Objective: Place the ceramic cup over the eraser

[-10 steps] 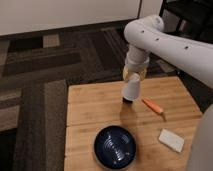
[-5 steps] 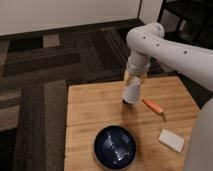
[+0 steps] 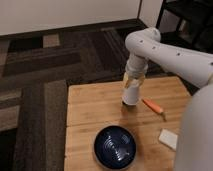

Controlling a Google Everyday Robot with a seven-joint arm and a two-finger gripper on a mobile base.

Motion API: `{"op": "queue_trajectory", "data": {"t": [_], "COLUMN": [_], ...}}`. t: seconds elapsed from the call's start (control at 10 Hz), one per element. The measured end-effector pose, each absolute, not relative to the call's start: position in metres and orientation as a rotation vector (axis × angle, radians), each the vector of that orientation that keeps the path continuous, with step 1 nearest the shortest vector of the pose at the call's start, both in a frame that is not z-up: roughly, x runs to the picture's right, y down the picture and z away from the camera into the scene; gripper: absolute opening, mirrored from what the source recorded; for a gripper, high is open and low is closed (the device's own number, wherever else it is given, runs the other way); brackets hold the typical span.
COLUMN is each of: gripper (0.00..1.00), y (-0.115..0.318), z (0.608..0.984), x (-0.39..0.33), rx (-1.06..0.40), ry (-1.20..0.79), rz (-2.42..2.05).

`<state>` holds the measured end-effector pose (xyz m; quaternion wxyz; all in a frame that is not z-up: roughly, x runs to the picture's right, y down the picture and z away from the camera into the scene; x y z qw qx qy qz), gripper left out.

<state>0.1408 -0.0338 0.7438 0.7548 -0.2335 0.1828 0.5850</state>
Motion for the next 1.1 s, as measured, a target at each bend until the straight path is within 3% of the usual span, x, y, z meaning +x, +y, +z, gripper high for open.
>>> {"op": "queue_trajectory", "data": {"t": [1.1], "gripper": [0.0], "y": [-0.01], "z": [0.782], "x": [0.133], "rx": [-0.538], "ry": [0.396], "rz": [1.159]}}
